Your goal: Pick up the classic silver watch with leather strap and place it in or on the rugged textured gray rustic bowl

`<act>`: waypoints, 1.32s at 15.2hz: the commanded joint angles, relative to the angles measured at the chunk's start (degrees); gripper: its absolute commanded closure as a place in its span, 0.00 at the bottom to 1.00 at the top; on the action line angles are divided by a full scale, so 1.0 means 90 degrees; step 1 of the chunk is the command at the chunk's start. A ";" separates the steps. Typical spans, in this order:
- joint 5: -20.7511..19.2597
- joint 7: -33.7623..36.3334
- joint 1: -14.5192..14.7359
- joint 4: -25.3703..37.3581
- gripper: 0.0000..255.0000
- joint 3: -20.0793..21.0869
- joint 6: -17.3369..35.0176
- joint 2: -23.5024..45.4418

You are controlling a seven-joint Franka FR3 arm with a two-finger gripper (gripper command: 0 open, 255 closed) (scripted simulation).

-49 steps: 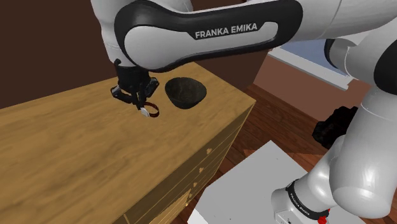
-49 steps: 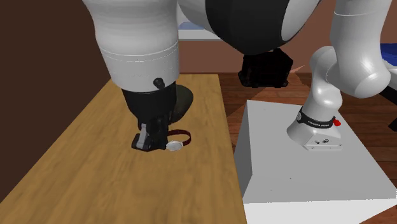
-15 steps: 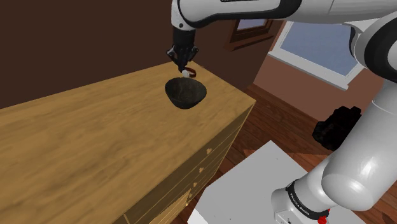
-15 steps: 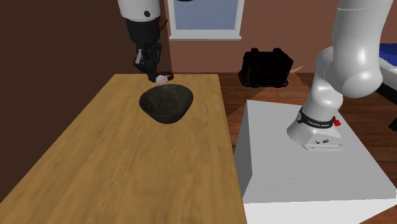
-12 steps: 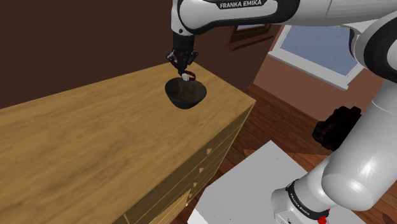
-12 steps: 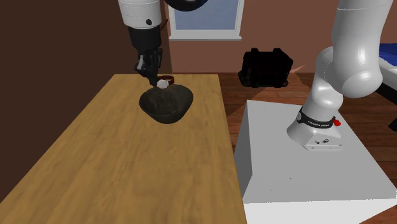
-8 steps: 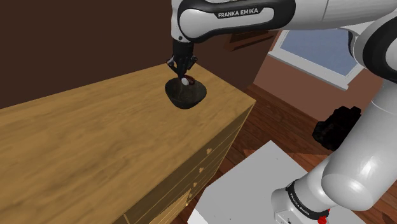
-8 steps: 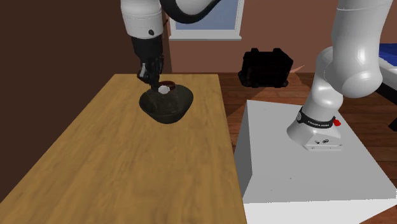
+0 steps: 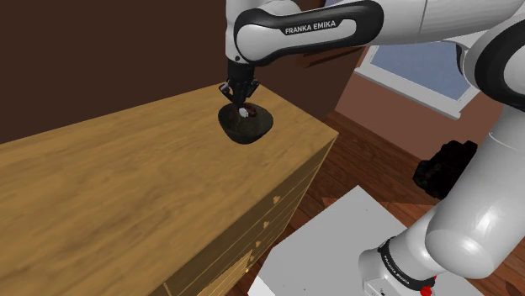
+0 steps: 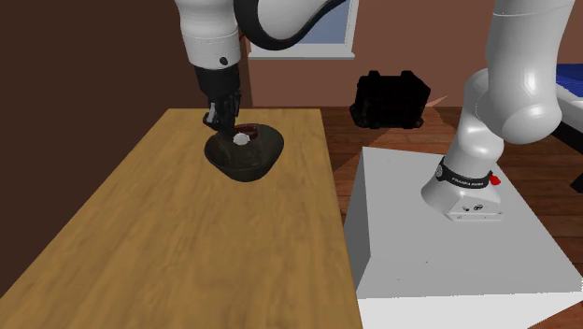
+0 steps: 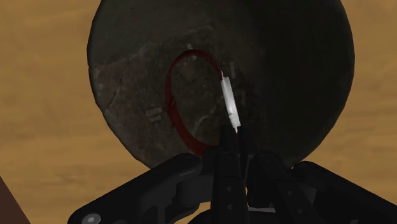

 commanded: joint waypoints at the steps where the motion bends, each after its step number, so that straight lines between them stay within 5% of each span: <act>1: 0.0000 0.0000 0.0000 0.0000 1.00 0.0000 0.0000 0.0000; 2: 0.0000 0.0000 0.0000 -0.0001 1.00 0.0000 0.0001 0.0000; 3: 0.0000 0.0000 0.0000 0.0000 0.00 0.0000 0.0001 0.0000; 8: 0.0000 0.0000 0.0000 0.0000 0.00 0.0000 0.0001 0.0000; 12: 0.0107 -0.0077 0.0044 0.0578 0.00 0.0056 -0.0734 -0.0170; 20: 0.0107 -0.0077 0.0044 0.0578 0.00 0.0056 -0.0734 -0.0170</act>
